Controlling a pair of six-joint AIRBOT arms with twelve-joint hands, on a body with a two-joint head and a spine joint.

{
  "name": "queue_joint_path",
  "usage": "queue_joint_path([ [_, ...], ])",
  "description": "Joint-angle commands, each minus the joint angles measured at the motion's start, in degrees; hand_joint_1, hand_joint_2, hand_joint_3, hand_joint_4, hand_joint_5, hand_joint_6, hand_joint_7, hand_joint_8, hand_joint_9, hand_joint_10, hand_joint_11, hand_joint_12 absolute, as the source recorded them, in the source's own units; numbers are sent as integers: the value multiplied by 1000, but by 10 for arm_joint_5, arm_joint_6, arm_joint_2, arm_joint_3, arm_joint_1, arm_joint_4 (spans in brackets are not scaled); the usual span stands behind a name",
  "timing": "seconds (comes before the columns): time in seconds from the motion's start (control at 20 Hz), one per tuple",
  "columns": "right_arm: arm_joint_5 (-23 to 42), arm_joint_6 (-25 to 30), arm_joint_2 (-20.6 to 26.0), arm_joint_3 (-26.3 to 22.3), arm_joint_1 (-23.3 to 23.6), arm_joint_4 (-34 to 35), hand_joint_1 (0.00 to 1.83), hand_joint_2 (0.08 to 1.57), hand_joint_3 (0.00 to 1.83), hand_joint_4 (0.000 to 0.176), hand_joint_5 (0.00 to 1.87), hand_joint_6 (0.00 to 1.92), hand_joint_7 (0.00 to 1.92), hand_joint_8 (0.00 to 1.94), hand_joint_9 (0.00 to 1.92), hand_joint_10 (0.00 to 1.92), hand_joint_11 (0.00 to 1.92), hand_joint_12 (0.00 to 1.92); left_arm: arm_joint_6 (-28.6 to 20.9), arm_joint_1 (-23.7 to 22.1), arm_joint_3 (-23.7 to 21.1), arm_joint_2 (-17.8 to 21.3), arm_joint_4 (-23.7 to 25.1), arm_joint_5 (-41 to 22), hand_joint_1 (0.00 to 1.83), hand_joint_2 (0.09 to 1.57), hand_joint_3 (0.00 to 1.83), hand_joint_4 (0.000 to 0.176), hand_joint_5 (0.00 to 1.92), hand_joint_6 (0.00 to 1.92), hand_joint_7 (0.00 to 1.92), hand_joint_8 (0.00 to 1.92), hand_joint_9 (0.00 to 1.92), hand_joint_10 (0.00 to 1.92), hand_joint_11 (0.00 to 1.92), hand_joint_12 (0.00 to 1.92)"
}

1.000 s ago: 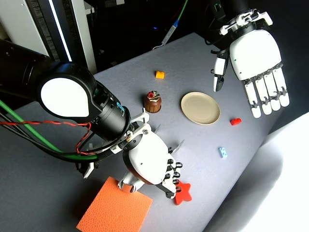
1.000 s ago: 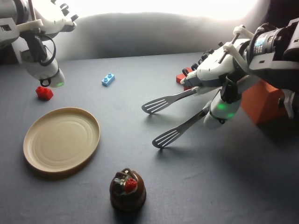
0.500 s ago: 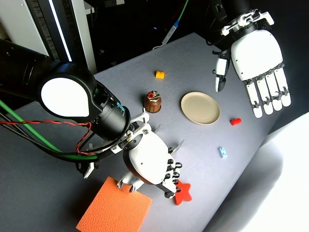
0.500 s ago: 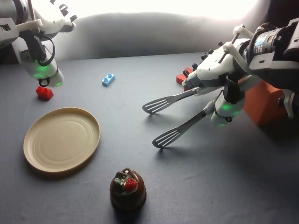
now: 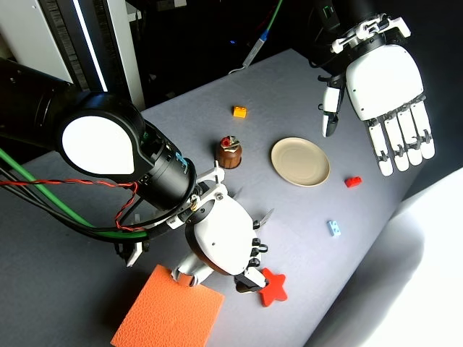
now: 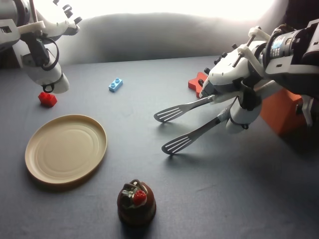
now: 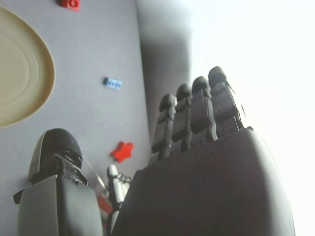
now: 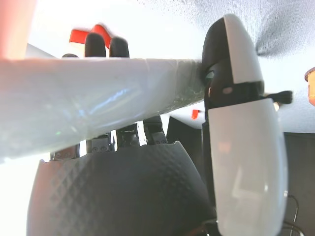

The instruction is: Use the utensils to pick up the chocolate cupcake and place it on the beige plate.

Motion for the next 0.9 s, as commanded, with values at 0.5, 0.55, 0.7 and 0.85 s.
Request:
queue_joint_path([
  [0.5,16,-7,7,2,4,-9,1004,1131,0,0,227,852,318,1049,251,1324,133,1769,9,-5,1,3,22,-3,476,1050,1,0,109,1,98,2,62,1,1,112],
  [0.55,18,-7,7,2,5,-9,1013,1120,0,0,263,867,339,1071,274,1344,188,1771,9,-5,1,3,21,-3,474,1048,0,0,110,0,98,0,66,1,0,124],
  [0.7,21,-6,9,2,8,-9,1046,1124,0,0,339,887,360,1144,289,1435,194,1863,13,-8,4,3,21,-3,496,1046,0,0,103,2,69,0,49,0,0,91],
  [0.85,24,-6,11,2,11,-9,1047,1140,6,0,427,830,374,1236,303,1526,258,1915,17,-9,5,2,21,-3,453,1055,2,0,78,0,46,1,28,0,0,63],
])
